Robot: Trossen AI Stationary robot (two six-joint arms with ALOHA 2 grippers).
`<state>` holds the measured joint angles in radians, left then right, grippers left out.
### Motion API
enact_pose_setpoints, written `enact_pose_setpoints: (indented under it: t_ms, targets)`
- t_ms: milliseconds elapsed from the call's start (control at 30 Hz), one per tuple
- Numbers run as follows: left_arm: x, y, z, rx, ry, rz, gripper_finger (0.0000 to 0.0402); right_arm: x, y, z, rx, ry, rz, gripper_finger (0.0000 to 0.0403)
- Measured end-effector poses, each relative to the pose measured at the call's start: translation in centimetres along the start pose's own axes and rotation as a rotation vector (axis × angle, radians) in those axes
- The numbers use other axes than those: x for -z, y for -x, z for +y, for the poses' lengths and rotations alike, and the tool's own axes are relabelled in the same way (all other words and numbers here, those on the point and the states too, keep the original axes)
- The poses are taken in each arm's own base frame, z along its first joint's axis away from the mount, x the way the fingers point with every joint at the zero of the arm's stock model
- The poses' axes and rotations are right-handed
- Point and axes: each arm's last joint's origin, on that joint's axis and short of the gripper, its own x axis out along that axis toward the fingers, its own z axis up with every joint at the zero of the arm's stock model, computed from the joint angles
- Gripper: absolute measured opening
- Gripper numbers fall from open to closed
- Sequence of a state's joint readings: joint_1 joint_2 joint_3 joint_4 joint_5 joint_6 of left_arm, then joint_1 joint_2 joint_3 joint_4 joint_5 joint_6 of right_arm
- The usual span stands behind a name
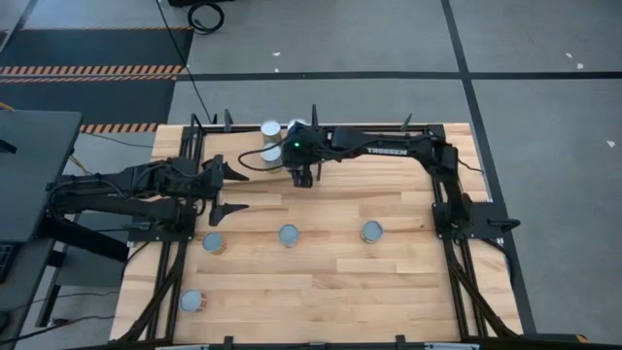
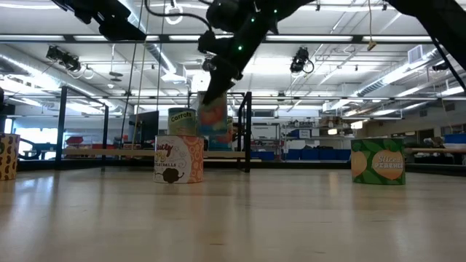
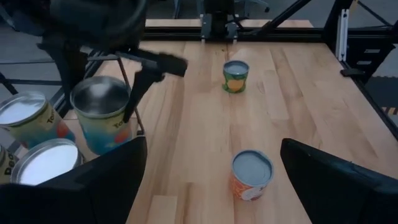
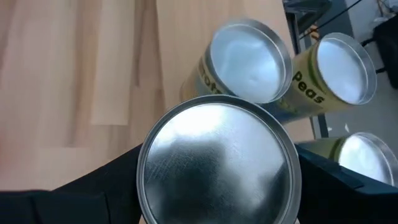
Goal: Pick and place cans onto a shelf
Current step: Put the cannedned tomatoes on the shelf
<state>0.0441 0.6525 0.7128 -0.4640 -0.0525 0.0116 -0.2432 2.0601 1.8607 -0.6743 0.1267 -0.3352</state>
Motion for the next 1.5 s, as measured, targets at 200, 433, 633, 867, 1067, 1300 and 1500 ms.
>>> enact_pose_setpoints:
  t_ms: [200, 433, 633, 867, 1067, 1300, 1500]
  targets:
    - [0.0, 0.0, 0.0, 0.000, 0.000, -0.001, 0.0375, 0.9, -2.1, -0.2, -0.001, 0.033, 0.050, 0.0322]
    - [0.0, 0.0, 0.0, 0.000, 0.000, 0.003, 0.0375, 1.1, -2.9, -0.3, 0.007, 0.042, 0.062, 0.0337]
    - [0.0, 0.0, 0.0, 0.000, -0.001, 0.004, 0.0375, 1.3, -2.9, -0.4, 0.026, 0.048, 0.083, 0.0358]
    - [0.0, 0.0, 0.0, -0.007, 0.000, 0.004, 0.0375, 1.3, -2.9, -0.5, 0.067, 0.065, 0.098, 0.0363]
    - [0.0, 0.0, 0.0, -0.007, -0.002, 0.004, 0.0375, 0.9, -1.9, -0.7, 0.081, 0.071, 0.075, 0.0364]
    - [0.0, 0.0, 0.0, -0.007, -0.008, -0.001, 0.0375, 0.8, -1.4, -1.0, 0.086, 0.065, 0.065, 0.0367]
    - [0.0, 0.0, 0.1, -0.030, -0.002, 0.000, 0.0375, 0.8, -1.4, -1.1, 0.109, 0.068, 0.070, 0.0366]
